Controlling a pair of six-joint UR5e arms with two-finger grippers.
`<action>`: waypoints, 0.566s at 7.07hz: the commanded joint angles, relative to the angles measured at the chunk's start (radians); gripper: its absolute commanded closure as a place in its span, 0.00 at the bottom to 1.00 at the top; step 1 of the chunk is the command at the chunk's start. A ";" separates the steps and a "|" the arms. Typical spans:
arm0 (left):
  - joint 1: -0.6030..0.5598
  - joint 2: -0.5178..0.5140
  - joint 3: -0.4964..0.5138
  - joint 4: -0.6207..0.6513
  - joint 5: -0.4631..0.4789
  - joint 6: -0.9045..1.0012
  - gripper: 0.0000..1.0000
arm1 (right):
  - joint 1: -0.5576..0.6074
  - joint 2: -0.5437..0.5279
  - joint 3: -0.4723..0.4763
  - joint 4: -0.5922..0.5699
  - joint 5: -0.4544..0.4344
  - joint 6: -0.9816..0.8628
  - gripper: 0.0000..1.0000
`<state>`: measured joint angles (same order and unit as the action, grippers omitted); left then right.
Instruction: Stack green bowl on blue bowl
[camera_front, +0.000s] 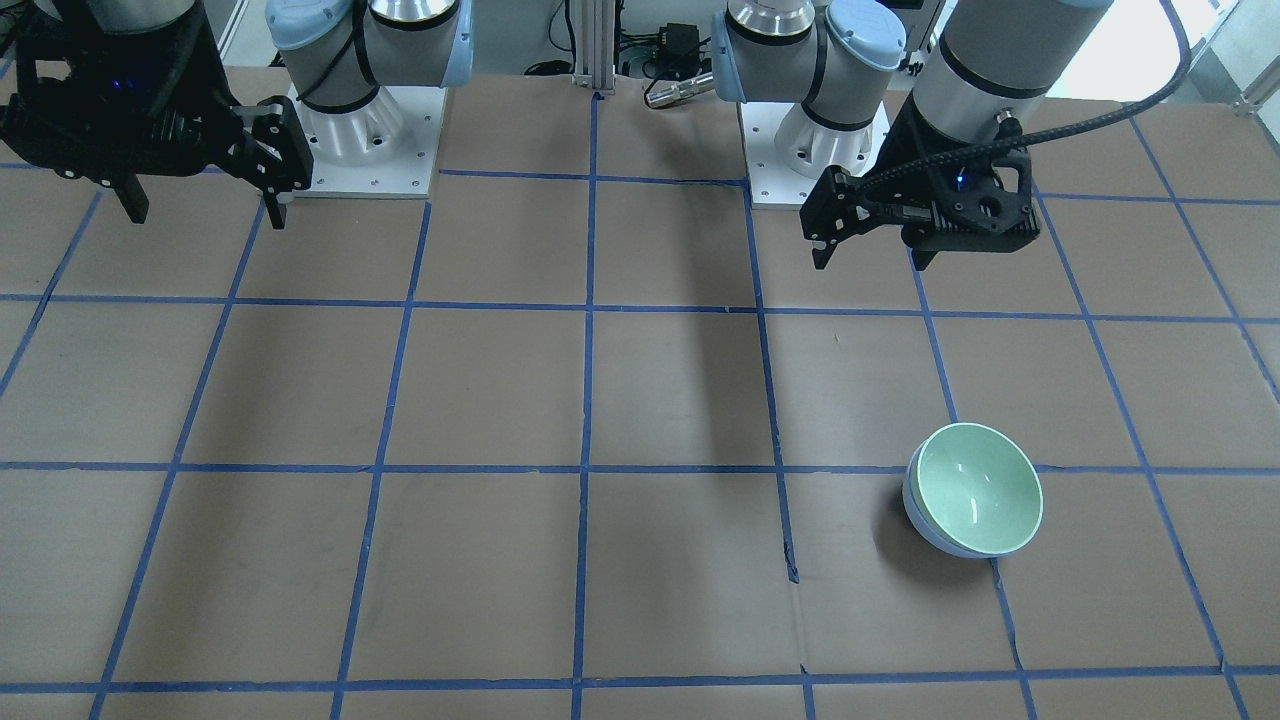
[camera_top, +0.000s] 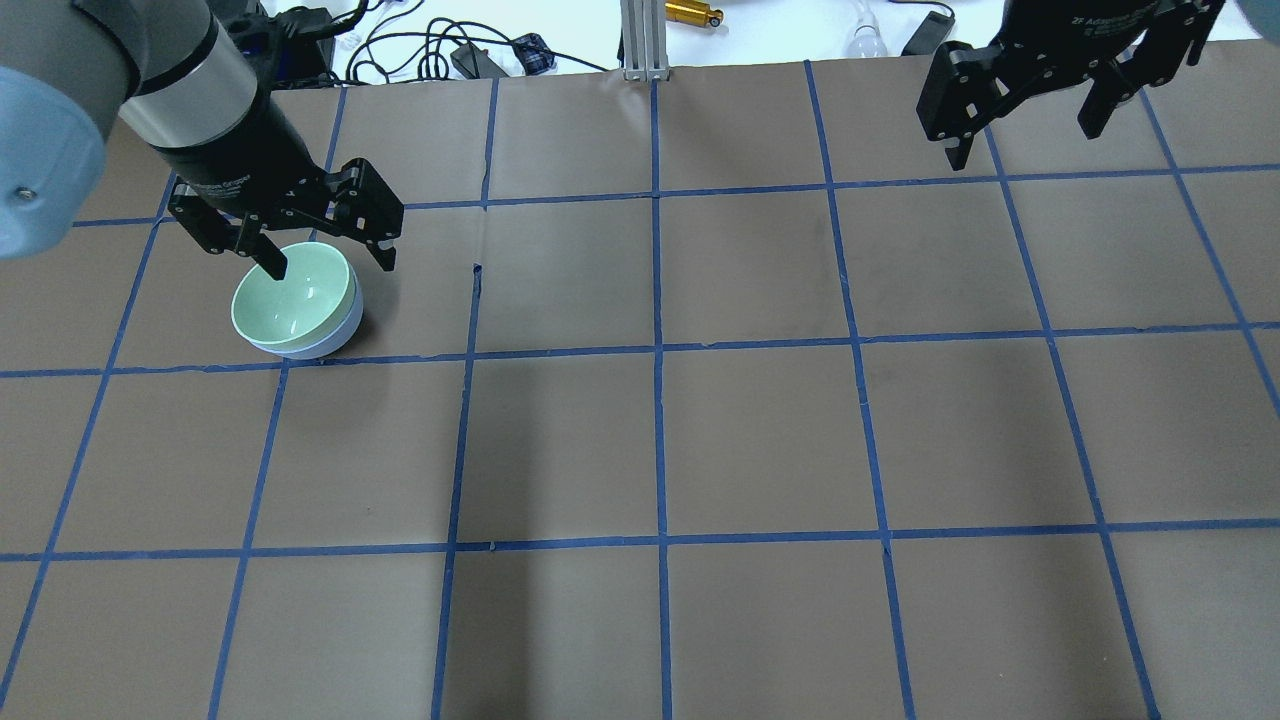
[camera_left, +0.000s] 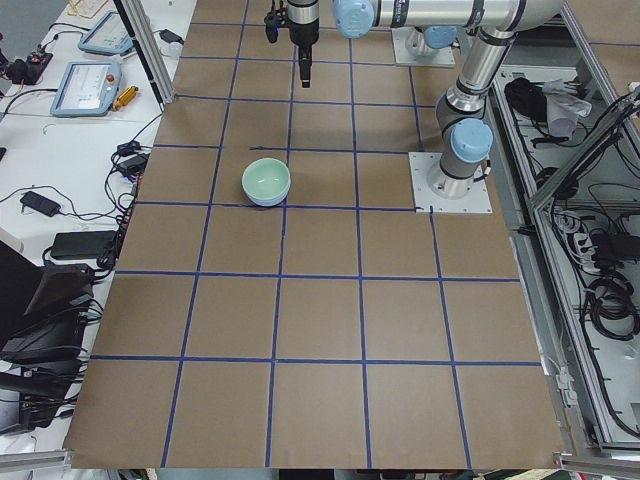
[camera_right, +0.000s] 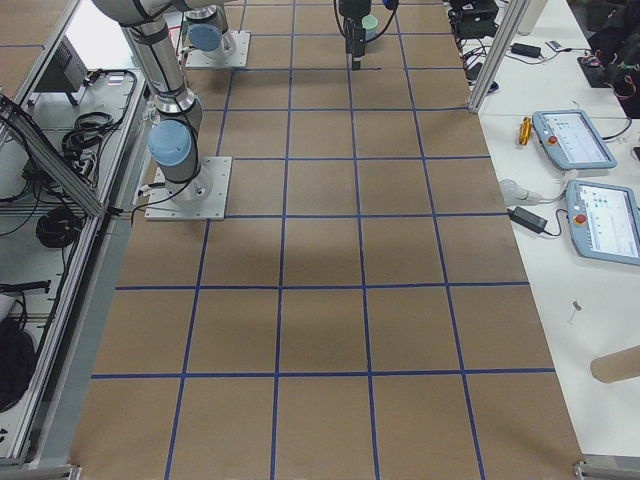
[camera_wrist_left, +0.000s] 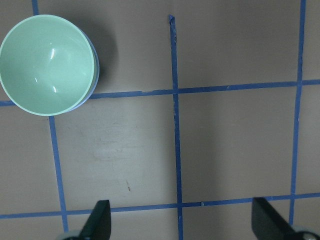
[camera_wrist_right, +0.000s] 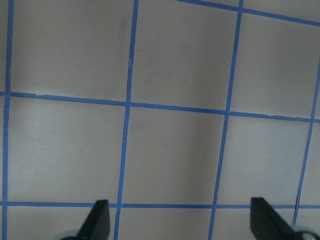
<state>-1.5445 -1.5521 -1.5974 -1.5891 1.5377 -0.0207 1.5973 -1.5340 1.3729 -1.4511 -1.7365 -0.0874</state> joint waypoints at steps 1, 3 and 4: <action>-0.046 0.009 -0.001 -0.003 0.008 -0.038 0.00 | 0.000 0.000 0.000 0.000 0.000 0.000 0.00; -0.049 0.018 -0.001 -0.005 0.008 -0.030 0.00 | 0.001 0.000 0.000 0.000 0.000 0.000 0.00; -0.048 0.018 -0.001 -0.006 0.010 -0.030 0.00 | 0.001 0.000 0.000 0.000 0.000 0.000 0.00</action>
<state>-1.5916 -1.5366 -1.5980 -1.5937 1.5457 -0.0523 1.5982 -1.5340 1.3729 -1.4511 -1.7365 -0.0874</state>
